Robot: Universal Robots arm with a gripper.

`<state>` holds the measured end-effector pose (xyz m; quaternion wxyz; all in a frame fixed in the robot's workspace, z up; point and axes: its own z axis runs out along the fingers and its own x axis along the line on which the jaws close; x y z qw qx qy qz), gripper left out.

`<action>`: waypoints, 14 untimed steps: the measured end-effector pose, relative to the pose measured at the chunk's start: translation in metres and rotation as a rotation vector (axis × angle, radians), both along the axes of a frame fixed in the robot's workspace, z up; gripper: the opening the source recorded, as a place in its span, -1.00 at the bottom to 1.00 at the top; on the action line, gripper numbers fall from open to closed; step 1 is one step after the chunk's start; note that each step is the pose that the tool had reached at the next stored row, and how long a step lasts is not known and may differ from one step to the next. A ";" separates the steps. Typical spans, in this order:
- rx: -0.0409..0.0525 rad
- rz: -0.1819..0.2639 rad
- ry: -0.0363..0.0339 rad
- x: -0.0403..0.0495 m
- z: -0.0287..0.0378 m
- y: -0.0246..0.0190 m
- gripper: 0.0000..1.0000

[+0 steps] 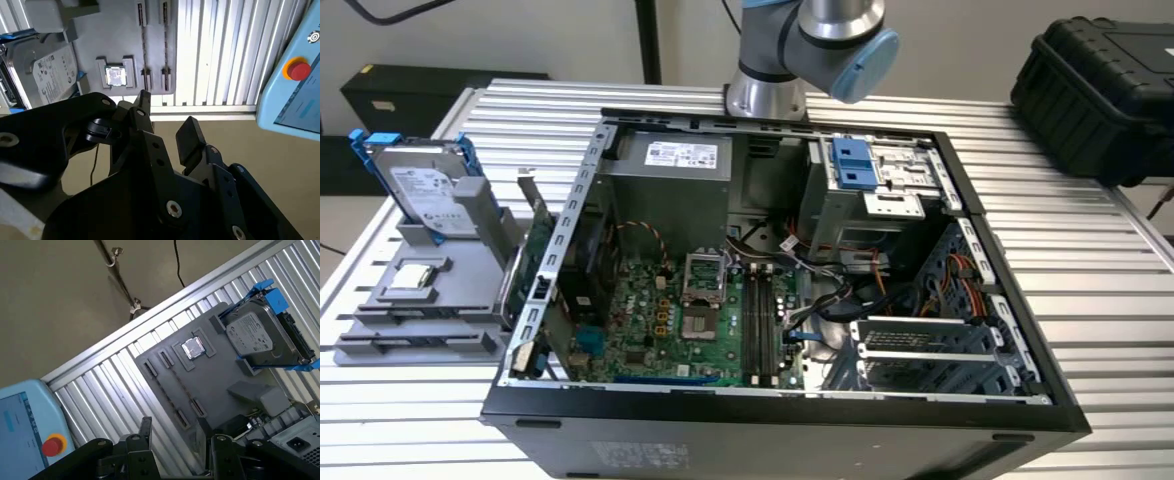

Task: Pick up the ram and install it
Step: 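Pick up the ram and move it above insertion slot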

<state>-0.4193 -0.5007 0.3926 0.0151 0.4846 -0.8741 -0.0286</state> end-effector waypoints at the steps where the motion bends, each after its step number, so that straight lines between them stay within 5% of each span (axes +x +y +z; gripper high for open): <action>1: 0.0000 0.008 0.0000 0.0000 0.0000 0.0000 1.00; 14: -0.0003 0.118 0.0000 0.0000 0.0000 0.0000 1.00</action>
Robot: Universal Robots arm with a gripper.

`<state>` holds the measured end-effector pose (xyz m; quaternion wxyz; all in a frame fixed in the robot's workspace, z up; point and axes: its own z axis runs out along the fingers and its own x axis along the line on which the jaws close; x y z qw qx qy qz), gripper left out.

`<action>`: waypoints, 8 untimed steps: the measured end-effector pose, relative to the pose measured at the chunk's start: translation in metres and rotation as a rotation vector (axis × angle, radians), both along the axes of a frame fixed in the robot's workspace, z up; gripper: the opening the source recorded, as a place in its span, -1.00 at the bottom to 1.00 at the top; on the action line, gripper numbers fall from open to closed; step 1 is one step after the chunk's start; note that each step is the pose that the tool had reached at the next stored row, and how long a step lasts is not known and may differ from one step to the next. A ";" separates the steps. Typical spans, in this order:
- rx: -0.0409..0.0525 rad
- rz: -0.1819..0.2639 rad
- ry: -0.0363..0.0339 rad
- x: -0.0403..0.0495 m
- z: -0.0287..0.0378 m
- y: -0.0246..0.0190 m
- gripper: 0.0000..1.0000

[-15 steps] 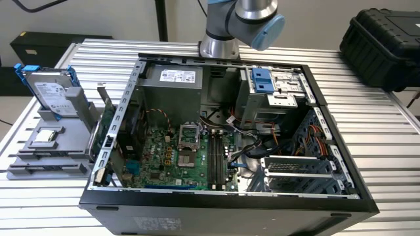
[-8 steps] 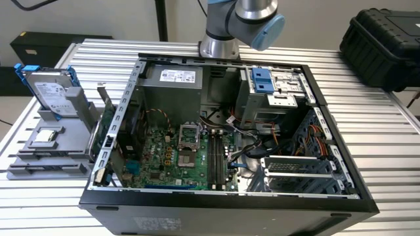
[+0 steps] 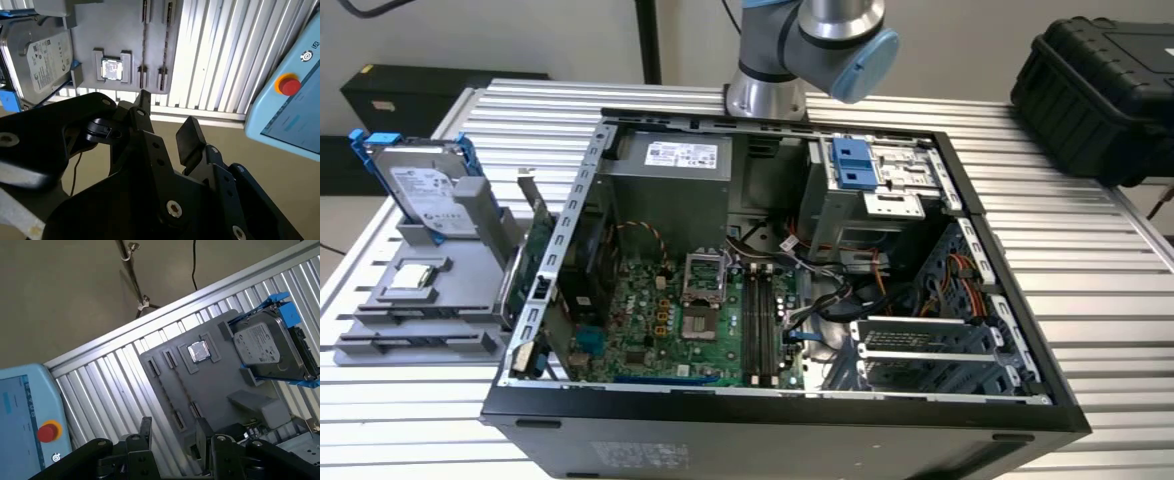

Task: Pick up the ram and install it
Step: 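Pick up the ram and move it above insertion slot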

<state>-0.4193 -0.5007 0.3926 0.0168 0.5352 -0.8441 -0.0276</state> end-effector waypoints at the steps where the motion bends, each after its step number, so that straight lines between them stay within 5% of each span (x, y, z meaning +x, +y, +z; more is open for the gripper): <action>1: -0.0001 0.005 -0.0001 0.0000 0.0000 0.0000 1.00; 8: -0.0006 0.032 0.0000 0.0000 0.0000 0.0000 1.00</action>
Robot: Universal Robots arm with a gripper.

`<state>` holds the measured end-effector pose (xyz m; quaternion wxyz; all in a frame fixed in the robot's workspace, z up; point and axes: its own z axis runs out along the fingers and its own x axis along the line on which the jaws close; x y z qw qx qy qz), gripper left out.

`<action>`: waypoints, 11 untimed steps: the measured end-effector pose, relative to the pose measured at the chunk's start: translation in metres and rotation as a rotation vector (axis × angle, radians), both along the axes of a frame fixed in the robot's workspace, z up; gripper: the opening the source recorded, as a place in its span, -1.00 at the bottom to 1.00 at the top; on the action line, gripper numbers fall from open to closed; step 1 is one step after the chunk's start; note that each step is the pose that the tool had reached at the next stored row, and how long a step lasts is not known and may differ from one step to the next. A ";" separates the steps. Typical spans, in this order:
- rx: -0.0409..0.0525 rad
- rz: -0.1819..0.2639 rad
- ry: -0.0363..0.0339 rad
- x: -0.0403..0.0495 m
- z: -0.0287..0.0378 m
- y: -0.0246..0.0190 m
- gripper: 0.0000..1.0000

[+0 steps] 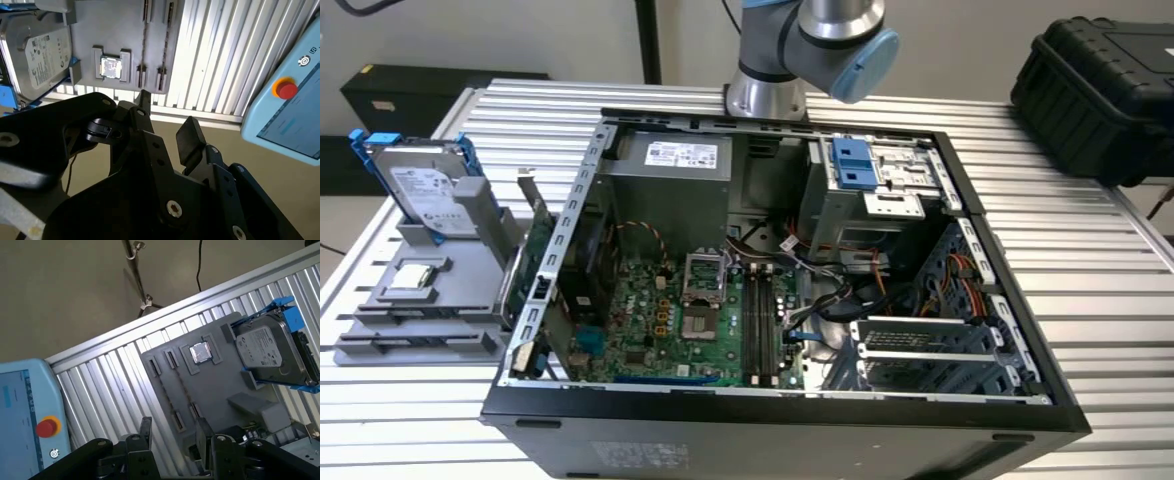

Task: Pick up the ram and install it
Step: 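Pick up the ram and move it above insertion slot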

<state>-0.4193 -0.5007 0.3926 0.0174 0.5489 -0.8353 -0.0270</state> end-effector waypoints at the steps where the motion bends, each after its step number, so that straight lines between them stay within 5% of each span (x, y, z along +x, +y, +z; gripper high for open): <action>1: -0.0001 0.005 0.0000 0.0000 0.0000 0.0000 1.00; 11: -0.0012 0.061 -0.0001 0.0000 -0.0001 0.0000 1.00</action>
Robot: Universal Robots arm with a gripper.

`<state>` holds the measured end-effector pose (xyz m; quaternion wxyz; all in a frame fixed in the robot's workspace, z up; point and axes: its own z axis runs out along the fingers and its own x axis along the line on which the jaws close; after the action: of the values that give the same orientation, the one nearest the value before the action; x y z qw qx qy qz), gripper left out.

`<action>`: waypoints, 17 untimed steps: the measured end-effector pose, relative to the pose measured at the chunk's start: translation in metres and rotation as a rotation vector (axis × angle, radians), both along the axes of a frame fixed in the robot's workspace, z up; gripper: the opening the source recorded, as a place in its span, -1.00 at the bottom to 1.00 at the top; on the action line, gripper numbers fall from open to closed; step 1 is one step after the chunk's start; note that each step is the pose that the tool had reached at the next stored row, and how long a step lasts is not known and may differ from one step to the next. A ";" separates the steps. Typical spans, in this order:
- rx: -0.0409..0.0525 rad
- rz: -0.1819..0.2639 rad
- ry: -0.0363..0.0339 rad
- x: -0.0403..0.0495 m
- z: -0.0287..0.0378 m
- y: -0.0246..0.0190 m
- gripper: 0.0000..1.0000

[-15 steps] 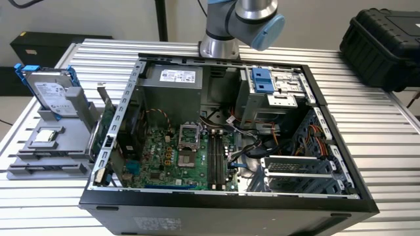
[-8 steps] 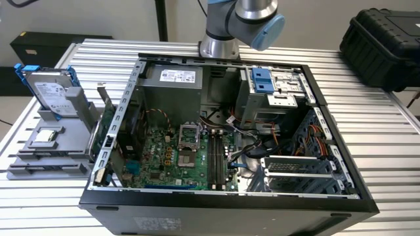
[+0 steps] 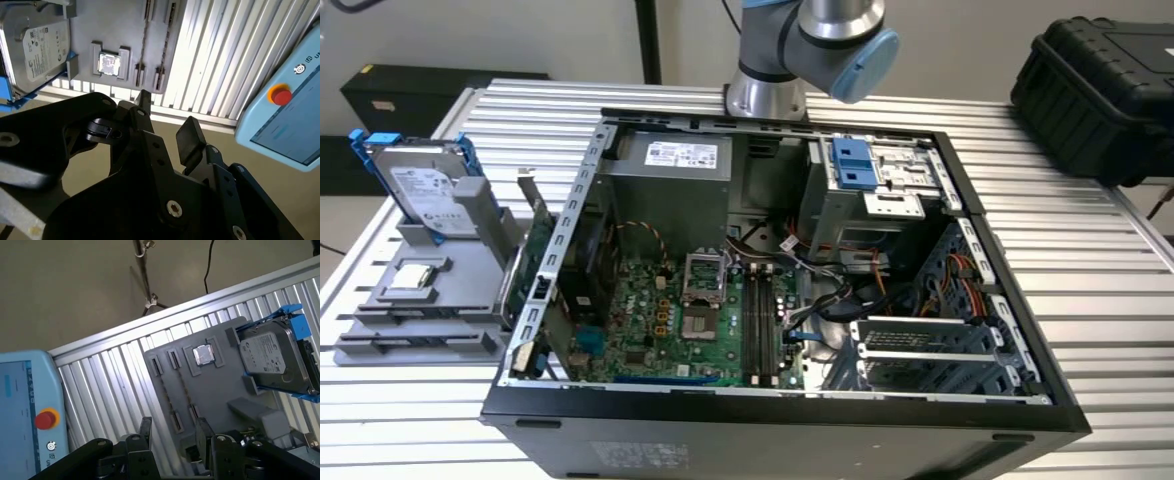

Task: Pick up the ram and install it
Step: 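Pick up the ram and move it above insertion slot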

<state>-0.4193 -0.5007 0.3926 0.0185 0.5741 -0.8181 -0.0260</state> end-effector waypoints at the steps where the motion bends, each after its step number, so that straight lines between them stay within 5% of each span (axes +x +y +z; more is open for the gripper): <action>1: -0.0001 0.006 0.0000 0.0000 0.0000 0.0000 1.00; 17: -0.0007 0.080 0.0000 0.0000 0.0000 0.0000 1.00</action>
<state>-0.4193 -0.5007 0.3926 0.0198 0.6062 -0.7947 -0.0249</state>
